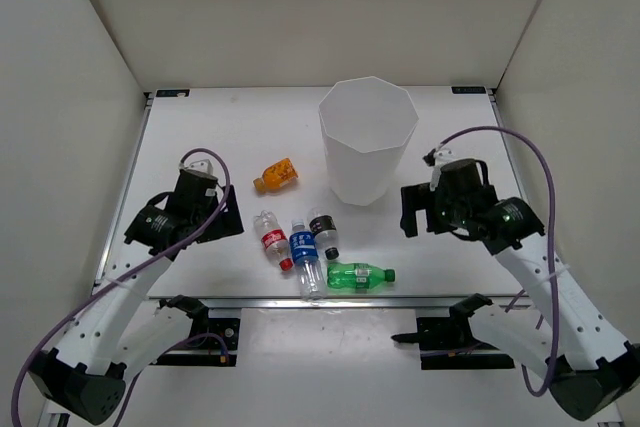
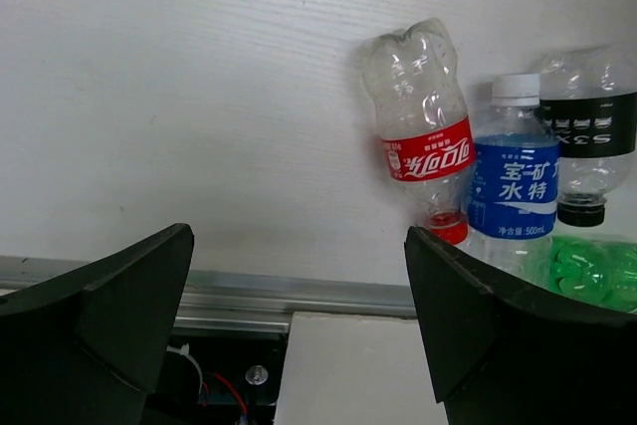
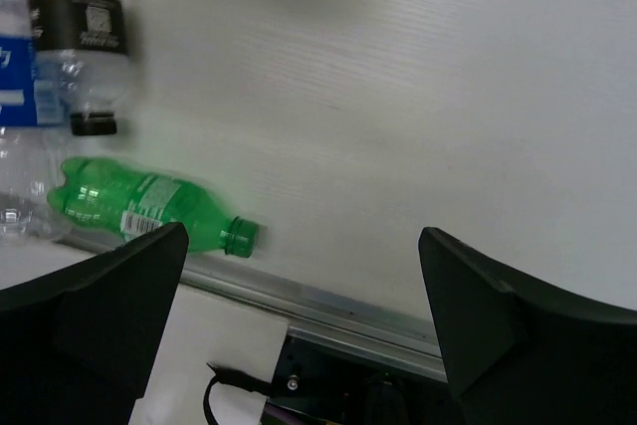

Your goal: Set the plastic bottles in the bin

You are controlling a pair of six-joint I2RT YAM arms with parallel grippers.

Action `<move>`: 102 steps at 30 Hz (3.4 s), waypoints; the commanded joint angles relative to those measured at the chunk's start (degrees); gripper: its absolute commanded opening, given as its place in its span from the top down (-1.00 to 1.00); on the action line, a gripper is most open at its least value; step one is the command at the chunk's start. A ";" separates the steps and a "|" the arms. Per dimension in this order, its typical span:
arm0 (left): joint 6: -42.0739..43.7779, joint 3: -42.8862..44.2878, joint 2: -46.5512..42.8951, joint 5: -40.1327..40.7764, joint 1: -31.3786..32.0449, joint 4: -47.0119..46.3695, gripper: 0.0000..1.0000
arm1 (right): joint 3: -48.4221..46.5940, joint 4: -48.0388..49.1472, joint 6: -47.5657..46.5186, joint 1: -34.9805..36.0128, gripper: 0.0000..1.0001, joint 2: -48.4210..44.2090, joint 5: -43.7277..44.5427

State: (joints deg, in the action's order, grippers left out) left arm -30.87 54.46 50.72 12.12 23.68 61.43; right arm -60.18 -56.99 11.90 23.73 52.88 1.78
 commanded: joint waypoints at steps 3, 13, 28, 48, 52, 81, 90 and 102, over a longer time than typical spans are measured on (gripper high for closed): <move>-1.21 -1.63 -2.55 0.63 -0.48 2.82 -0.97 | 6.47 6.19 -1.36 8.42 -0.99 -4.98 -1.26; -0.68 -4.19 -3.87 -1.49 -0.92 1.76 -0.97 | 13.77 16.64 -5.39 30.75 -0.98 1.41 -3.19; -2.78 -7.52 -4.14 -4.73 -0.57 -0.96 -0.97 | 23.70 40.45 -18.14 32.97 -0.97 12.94 -11.00; -7.80 -10.42 -3.08 -6.05 -0.21 -5.53 -0.97 | 19.25 32.06 -15.50 40.26 0.39 6.28 -2.05; -8.94 -11.21 -2.38 -6.67 0.14 -7.90 -0.97 | 7.14 28.95 -17.86 41.22 0.44 4.16 -0.72; -11.05 -11.74 4.38 -8.25 -0.04 -14.67 -0.97 | -23.92 46.53 -24.12 1.06 -0.51 32.90 -9.69; -14.39 -9.63 7.73 -7.64 1.63 -17.21 -0.98 | -25.60 44.25 -23.50 2.29 -0.98 26.93 -5.57; -16.94 -9.11 18.88 -5.27 5.94 -25.91 -0.97 | -12.44 25.27 -3.13 -13.93 -0.98 6.73 6.59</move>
State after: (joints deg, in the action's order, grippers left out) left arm -46.57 43.57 67.99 5.08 29.02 39.53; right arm -76.79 -24.93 0.73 16.10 63.16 9.06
